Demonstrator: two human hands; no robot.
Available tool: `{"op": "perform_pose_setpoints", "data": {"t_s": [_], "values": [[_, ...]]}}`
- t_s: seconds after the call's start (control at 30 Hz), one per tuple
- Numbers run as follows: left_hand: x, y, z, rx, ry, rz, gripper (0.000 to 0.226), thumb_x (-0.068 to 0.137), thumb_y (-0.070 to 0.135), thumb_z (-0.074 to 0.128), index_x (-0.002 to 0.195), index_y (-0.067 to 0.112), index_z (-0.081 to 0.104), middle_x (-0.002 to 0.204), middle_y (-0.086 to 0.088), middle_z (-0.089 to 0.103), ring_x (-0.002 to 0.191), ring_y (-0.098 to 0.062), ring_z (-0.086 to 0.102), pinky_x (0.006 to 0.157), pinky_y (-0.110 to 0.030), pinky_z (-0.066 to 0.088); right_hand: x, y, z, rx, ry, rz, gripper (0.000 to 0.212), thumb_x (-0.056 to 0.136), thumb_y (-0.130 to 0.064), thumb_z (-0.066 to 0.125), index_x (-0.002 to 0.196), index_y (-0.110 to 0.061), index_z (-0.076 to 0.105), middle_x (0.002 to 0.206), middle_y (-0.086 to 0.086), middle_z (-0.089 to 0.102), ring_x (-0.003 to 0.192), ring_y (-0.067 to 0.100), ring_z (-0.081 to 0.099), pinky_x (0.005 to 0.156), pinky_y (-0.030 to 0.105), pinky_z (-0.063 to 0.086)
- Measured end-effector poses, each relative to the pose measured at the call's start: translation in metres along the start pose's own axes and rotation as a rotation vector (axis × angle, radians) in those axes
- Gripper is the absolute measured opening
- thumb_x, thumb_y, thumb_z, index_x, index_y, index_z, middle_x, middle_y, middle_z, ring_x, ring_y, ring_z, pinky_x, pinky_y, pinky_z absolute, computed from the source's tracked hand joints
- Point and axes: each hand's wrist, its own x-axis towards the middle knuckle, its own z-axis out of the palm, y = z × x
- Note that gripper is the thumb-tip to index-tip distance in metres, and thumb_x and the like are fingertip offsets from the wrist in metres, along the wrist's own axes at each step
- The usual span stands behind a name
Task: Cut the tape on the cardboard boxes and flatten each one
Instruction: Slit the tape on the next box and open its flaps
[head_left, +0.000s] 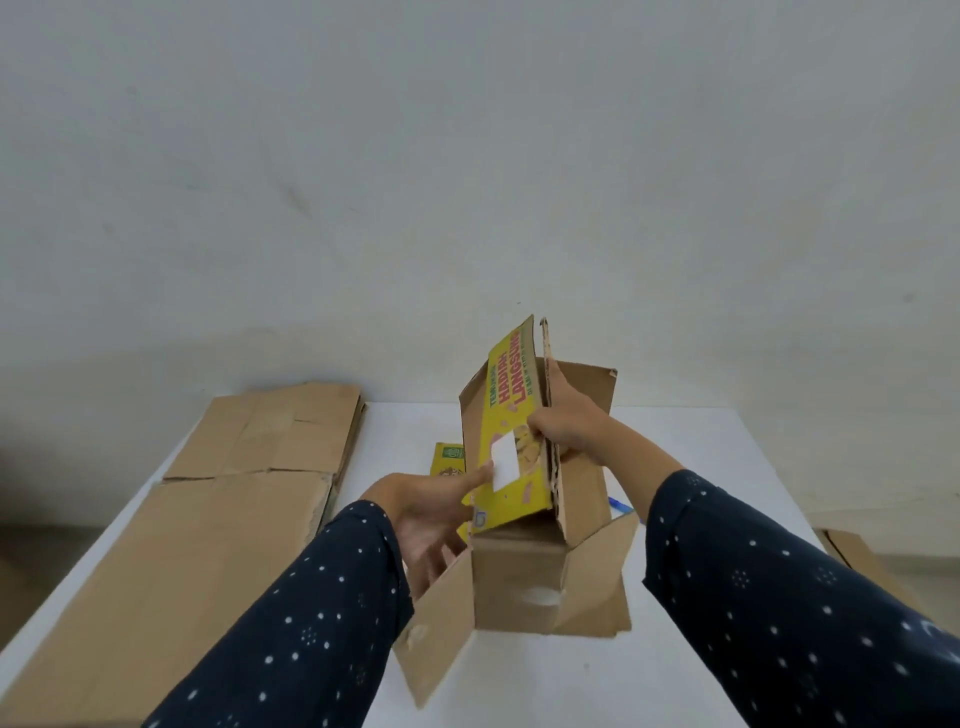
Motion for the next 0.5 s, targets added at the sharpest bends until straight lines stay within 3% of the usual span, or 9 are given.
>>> {"op": "perform_pose_setpoints", "data": {"t_s": [0.07,0.2,0.33,0.37,0.43,0.5], "values": [[0.008,-0.007,0.008,-0.015,-0.016,0.022,0.117,0.059,0.103,0.03,0.156,0.038,0.029,0.164,-0.02,0.02,0.147,-0.055,0.012,0.112,-0.075,0.011,0.001,0.001,-0.001,-0.042,-0.022,-0.029,0.092,0.092,-0.01,0.048,0.155,-0.037,-0.014,0.123,0.011,0.059,0.101,0.029,0.062,0.082,0.043,0.058],[0.028,0.0,0.014,-0.159,0.241,0.262,0.12,0.052,0.107,0.021,0.144,0.036,0.049,0.153,-0.019,0.041,0.142,-0.047,0.034,0.114,-0.068,0.023,0.004,0.004,-0.001,-0.098,-0.056,-0.049,0.092,0.094,-0.01,0.048,0.154,-0.032,-0.019,0.131,0.01,0.056,0.107,0.029,0.06,0.089,0.047,0.056],[0.035,0.03,0.01,-0.394,0.47,0.497,0.083,0.073,0.096,0.015,0.118,0.047,0.065,0.137,-0.004,0.061,0.124,-0.031,0.057,0.109,-0.057,0.041,0.009,0.013,0.003,-0.114,-0.069,-0.073,0.096,0.094,-0.01,0.053,0.154,-0.03,-0.02,0.136,0.007,0.052,0.112,0.027,0.058,0.089,0.04,0.055],[0.037,0.038,0.004,-0.424,0.503,0.517,0.09,0.074,0.096,0.014,0.125,0.041,0.064,0.138,-0.004,0.061,0.122,-0.03,0.058,0.107,-0.054,0.044,0.01,0.014,0.003,-0.115,-0.07,-0.078,0.098,0.094,-0.011,0.054,0.154,-0.031,-0.021,0.137,0.008,0.052,0.112,0.026,0.058,0.088,0.039,0.055],[0.039,0.056,-0.011,-0.525,0.554,0.525,0.109,0.069,0.1,0.019,0.151,0.031,0.038,0.149,-0.005,0.051,0.121,-0.031,0.059,0.091,-0.048,0.052,0.013,0.017,0.004,-0.116,-0.075,-0.081,0.102,0.091,-0.018,0.059,0.153,-0.035,-0.021,0.136,0.007,0.051,0.11,0.027,0.059,0.087,0.042,0.057],[0.051,0.071,-0.036,-0.661,0.607,0.554,0.131,0.045,0.108,0.032,0.156,0.04,0.014,0.159,-0.007,0.035,0.129,-0.037,0.053,0.092,-0.053,0.052,0.013,0.019,0.004,-0.114,-0.088,-0.079,0.107,0.088,-0.024,0.064,0.152,-0.038,-0.02,0.136,0.005,0.05,0.108,0.027,0.06,0.087,0.047,0.057]]}}
